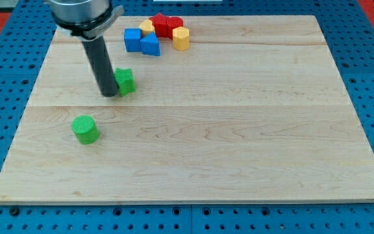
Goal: Slide the green star into the blue triangle
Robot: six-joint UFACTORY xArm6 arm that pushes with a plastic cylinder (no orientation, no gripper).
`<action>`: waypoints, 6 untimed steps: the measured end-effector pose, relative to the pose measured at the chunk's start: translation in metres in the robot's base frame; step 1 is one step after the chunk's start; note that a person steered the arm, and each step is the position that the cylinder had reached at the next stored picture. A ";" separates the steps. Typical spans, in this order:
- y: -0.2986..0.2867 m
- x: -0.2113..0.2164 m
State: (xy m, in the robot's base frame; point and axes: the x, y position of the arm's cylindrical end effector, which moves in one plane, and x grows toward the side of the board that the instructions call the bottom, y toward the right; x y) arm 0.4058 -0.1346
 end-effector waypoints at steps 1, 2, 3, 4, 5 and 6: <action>0.036 -0.010; 0.051 -0.030; 0.053 -0.056; 0.057 -0.058; 0.081 0.029; 0.075 0.132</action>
